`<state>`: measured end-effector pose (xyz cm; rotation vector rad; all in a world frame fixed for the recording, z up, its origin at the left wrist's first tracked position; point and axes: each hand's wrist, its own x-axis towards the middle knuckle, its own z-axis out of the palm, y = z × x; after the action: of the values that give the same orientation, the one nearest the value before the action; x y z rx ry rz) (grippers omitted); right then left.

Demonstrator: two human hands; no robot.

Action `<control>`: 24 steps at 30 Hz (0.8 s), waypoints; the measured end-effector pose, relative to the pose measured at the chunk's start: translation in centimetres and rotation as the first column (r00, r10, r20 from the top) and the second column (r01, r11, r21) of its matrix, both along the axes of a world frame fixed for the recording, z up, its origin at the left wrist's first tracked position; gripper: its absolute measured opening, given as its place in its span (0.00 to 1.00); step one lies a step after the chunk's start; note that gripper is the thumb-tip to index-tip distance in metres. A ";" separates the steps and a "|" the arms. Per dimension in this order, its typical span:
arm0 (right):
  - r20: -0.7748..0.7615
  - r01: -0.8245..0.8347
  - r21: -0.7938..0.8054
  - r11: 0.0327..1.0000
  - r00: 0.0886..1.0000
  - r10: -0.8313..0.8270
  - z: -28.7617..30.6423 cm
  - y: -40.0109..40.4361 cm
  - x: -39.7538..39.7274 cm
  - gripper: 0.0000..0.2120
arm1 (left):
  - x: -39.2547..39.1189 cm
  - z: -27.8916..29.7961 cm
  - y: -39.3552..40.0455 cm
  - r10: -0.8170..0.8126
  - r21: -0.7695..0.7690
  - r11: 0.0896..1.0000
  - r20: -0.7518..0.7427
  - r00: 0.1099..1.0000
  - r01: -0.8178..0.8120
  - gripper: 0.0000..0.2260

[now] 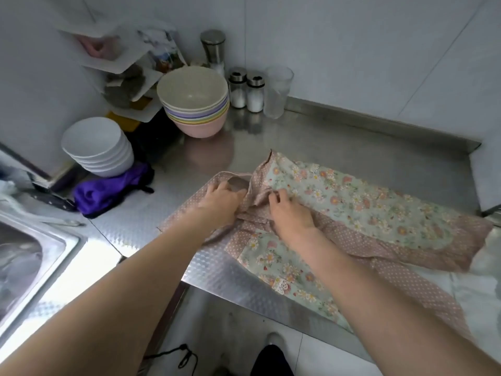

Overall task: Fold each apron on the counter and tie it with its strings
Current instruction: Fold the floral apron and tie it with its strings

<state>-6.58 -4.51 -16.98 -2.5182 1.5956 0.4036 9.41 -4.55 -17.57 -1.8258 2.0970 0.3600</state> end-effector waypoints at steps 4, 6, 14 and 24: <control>0.082 -0.013 0.096 0.995 0.997 0.005 -0.1 -1.2 -0.9 0.29 | 1.3 1.3 -0.2 -0.022 -0.147 0.988 0.167 0.986 0.047 0.15; 0.100 -0.022 0.106 0.994 0.995 0.011 0.0 -1.6 -1.2 0.28 | 2.9 3.1 -0.6 0.062 -0.149 0.989 0.324 0.944 -0.014 0.14; 0.157 0.006 0.153 0.988 0.987 -0.030 0.1 -1.6 -2.6 0.15 | 1.7 3.4 -1.9 0.237 0.193 0.961 -0.191 0.953 -0.200 0.40; 0.257 0.210 -0.155 0.965 0.952 -0.166 0.0 -1.6 -3.5 0.35 | -2.0 5.2 -3.7 0.533 0.573 0.660 -0.813 -0.234 -0.486 0.10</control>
<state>-10.09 -6.10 -17.03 -2.3918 1.8216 -0.0730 7.42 -8.25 -12.38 -2.7366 1.3488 2.6333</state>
